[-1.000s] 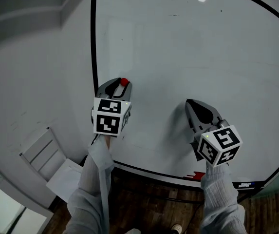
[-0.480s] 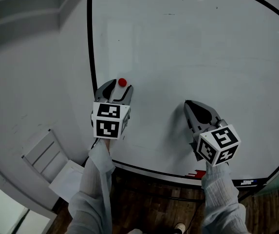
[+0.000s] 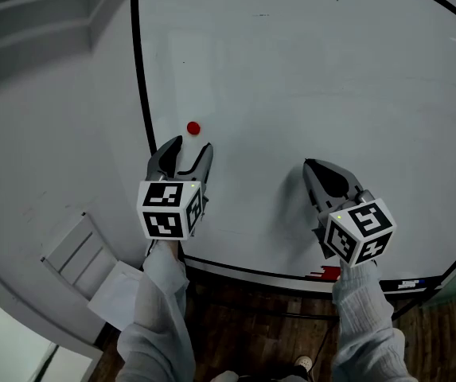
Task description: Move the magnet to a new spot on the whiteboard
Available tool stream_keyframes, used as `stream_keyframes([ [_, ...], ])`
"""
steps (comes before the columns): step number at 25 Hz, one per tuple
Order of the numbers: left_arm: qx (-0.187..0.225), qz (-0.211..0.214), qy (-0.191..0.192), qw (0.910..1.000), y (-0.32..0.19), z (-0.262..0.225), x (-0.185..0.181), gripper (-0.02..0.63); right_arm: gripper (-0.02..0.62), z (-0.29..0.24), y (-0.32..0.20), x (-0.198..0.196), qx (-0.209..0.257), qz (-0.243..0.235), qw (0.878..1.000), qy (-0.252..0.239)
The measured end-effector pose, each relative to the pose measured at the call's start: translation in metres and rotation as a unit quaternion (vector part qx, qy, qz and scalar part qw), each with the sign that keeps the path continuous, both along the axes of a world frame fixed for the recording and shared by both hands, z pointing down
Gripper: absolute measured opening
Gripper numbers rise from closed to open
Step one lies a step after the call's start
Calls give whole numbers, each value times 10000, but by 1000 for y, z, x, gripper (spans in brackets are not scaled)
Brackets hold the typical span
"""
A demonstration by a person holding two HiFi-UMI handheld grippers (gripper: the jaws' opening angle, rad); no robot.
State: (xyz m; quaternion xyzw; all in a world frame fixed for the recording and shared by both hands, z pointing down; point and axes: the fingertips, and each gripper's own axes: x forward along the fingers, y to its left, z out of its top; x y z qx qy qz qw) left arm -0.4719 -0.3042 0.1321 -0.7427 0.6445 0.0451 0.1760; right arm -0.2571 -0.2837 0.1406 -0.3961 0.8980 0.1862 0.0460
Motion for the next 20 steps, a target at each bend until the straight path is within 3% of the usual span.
stream_keyframes([
  [10, -52, 611, 48, 9981, 28, 36, 48, 242, 28, 14, 20, 53, -34, 427, 9989, -195],
  [20, -228, 1358, 203, 9903, 41, 72, 111, 242, 27, 44, 45, 115, -169, 943, 9945, -422],
])
